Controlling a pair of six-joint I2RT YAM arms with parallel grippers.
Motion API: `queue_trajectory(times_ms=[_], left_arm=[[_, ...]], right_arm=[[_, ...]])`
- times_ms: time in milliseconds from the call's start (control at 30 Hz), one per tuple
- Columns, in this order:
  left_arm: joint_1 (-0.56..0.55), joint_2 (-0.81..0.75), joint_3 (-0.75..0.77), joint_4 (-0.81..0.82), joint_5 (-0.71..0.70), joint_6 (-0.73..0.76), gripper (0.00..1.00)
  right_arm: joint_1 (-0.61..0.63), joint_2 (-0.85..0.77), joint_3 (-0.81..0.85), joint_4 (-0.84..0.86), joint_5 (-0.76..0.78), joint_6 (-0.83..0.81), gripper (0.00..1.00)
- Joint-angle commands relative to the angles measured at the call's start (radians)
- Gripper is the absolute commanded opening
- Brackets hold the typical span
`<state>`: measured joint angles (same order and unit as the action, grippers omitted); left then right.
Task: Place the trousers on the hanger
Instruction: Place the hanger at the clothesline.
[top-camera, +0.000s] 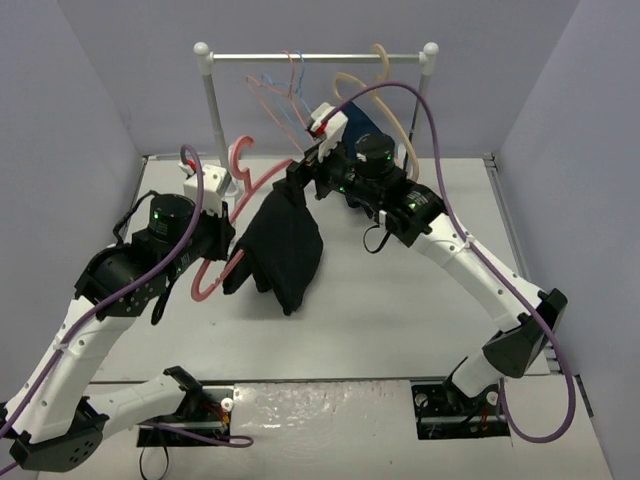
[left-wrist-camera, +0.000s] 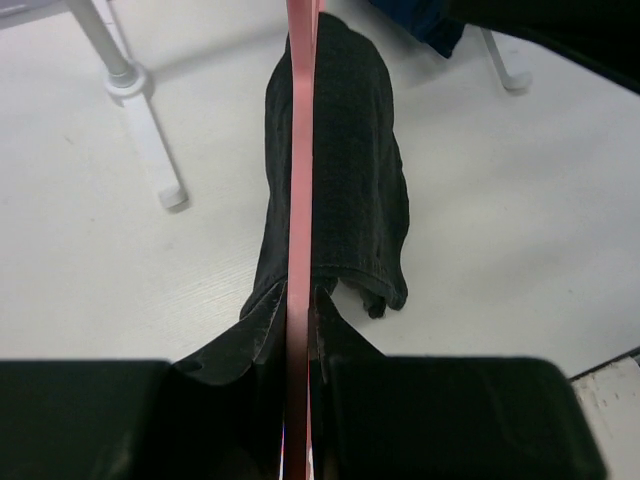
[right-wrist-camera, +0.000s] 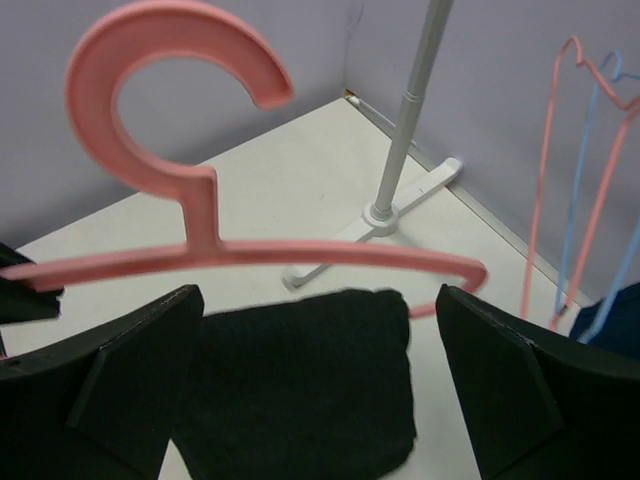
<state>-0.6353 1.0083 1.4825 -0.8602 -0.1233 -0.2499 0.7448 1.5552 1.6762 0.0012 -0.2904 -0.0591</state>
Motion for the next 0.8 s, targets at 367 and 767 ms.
queue_trajectory(times_ms=[367, 767], left_arm=[[0.092, 0.305, 0.458, 0.158, -0.150, 0.058, 0.00], [0.252, 0.515, 0.624, 0.400, 0.019, 0.068, 0.00]], right_arm=[[-0.099, -0.488, -0.384, 0.004, 0.226, 0.021, 1.00], [-0.104, -0.698, -0.520, -0.080, 0.332, 0.059, 1.00]])
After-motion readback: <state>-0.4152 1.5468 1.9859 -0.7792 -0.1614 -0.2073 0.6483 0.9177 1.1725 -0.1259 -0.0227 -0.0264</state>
